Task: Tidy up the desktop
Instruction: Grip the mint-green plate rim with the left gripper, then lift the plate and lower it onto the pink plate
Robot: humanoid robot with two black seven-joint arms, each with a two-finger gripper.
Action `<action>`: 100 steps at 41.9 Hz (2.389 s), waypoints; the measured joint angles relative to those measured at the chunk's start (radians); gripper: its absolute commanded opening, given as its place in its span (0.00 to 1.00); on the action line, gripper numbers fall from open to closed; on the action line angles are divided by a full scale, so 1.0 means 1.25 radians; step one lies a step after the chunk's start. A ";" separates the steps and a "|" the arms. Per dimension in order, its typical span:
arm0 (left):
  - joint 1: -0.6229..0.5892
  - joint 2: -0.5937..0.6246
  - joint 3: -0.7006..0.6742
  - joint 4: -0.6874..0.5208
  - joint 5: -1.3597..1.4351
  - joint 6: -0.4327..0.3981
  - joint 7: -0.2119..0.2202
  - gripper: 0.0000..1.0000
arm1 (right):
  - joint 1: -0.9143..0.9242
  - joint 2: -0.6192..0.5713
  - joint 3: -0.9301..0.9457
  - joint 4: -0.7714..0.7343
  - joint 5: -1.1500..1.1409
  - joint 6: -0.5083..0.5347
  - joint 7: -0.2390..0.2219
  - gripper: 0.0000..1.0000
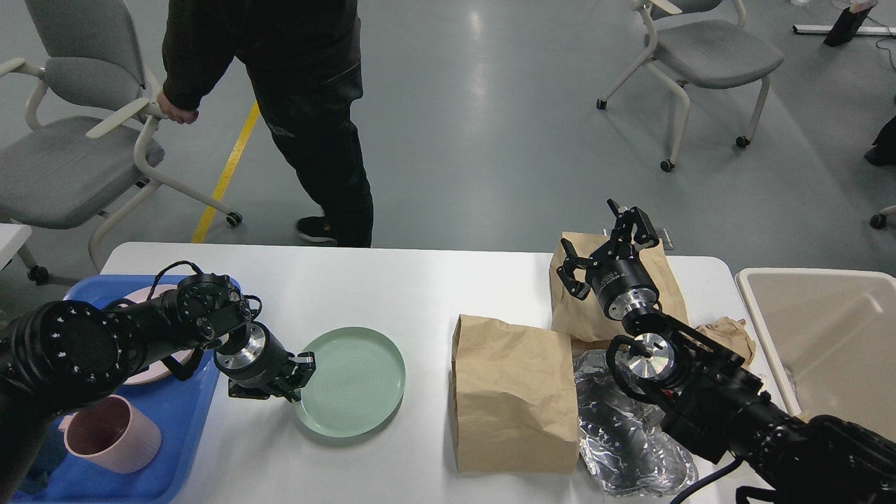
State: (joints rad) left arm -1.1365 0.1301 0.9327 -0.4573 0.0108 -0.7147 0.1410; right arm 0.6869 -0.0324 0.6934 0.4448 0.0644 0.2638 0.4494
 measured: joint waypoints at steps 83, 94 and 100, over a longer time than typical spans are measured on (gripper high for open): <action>0.135 0.518 -0.289 0.127 0.007 -0.128 0.004 0.00 | 0.000 0.000 0.000 0.000 0.000 0.000 0.000 1.00; 0.185 0.471 -0.289 0.157 0.007 -0.106 0.056 0.00 | 0.000 0.000 0.000 0.000 0.000 0.000 0.000 1.00; 0.191 0.457 -0.289 0.159 0.007 -0.095 0.094 0.00 | 0.000 0.000 0.000 0.000 0.000 0.000 0.000 1.00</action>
State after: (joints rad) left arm -0.8975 0.7012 0.5717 -0.2585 0.0196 -0.8338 0.2584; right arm 0.6873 -0.0325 0.6934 0.4449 0.0646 0.2639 0.4494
